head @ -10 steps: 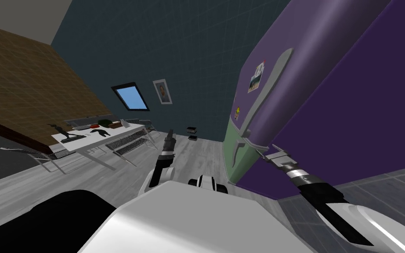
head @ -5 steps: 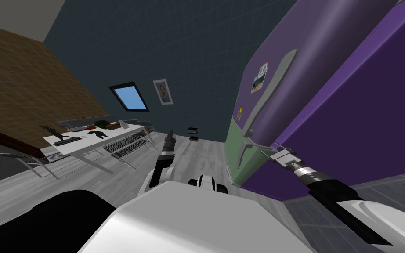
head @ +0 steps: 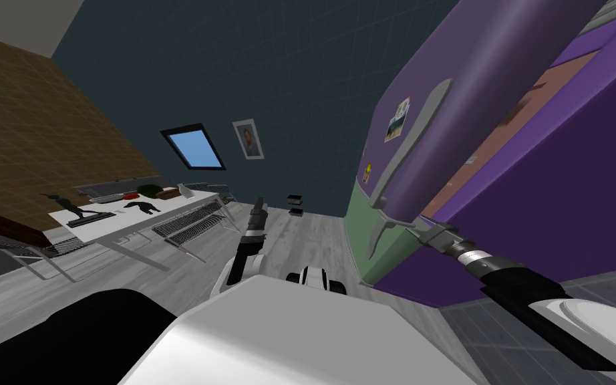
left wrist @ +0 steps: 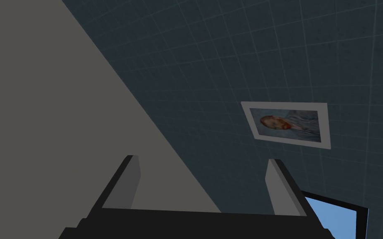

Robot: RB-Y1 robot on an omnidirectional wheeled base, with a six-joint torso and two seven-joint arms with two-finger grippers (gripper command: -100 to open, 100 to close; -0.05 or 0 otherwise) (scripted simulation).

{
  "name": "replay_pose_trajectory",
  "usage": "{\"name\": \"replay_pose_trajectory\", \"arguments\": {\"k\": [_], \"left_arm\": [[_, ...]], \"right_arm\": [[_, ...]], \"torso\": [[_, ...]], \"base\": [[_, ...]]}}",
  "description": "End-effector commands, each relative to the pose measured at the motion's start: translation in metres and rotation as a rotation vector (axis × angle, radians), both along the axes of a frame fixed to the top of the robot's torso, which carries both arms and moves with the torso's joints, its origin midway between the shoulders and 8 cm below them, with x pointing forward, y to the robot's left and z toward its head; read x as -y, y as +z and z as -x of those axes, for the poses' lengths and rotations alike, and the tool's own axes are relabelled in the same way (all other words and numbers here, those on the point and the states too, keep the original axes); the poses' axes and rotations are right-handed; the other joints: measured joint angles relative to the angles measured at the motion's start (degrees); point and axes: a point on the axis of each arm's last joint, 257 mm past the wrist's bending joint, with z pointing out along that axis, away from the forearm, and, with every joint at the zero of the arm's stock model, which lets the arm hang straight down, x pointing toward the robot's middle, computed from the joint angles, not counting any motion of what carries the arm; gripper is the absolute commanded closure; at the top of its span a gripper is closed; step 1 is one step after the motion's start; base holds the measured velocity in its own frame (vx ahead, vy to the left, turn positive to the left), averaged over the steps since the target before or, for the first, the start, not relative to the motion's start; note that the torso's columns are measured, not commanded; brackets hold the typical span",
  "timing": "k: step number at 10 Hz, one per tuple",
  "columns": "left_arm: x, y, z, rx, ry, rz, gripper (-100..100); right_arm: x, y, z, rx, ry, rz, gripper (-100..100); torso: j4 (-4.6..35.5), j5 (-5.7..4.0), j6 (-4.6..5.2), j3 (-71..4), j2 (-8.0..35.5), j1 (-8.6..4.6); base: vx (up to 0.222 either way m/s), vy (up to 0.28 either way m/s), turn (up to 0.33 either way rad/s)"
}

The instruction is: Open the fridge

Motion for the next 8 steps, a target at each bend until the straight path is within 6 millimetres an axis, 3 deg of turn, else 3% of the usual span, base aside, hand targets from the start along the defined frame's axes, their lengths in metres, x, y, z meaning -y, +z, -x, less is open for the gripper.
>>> {"name": "replay_pose_trajectory", "arguments": {"k": [1, 2, 3, 4, 7, 8], "left_arm": [[0.0, 0.0, 0.0, 0.0, 0.0, 0.0, 0], [0.0, 0.0, 0.0, 0.0, 0.0, 0.0, 0], [0.0, 0.0, 0.0, 0.0, 0.0, 0.0, 0], [0.0, 0.0, 0.0, 0.0, 0.0, 0.0, 0], [0.0, 0.0, 0.0, 0.0, 0.0, 0.0, 0], [0.0, 0.0, 0.0, 0.0, 0.0, 0.0, 0]], "right_arm": [[0.012, 0.022, -0.007, 0.032, -0.008, 0.094, -100], [0.011, 0.005, 0.001, -0.001, -0.005, 0.062, -100], [0.011, 0.0, 0.003, -0.012, -0.003, 0.063, -100], [0.011, -0.002, 0.004, -0.015, -0.003, 0.061, 100], [0.039, -0.004, 0.007, -0.022, -0.067, 0.058, 100], [0.039, -0.004, 0.007, -0.022, -0.067, 0.058, 100]], "torso": [[0.0, 0.02, -0.03, 0.0, 0.0, -0.09], [0.0, 0.0, 0.05, 0.0, 0.0, -0.06], [0.0, -0.12, 0.21, 0.1, 0.2, -0.08], [-0.1, -0.36, 0.41, 0.3, 0.4, -0.19], [0.0, -0.07, 0.37, 0.4, 0.4, 0.4], [-0.1, -0.08, 0.16, 0.2, 0.1, 0.45]], "base": [[0.012, 0.053, 0.004], [-0.013, 0.023, -0.05], [-0.022, 0.005, -0.039], [-0.015, 0.005, -0.018], [0.073, 0.219, -0.064], [0.087, 0.265, -0.033]]}}
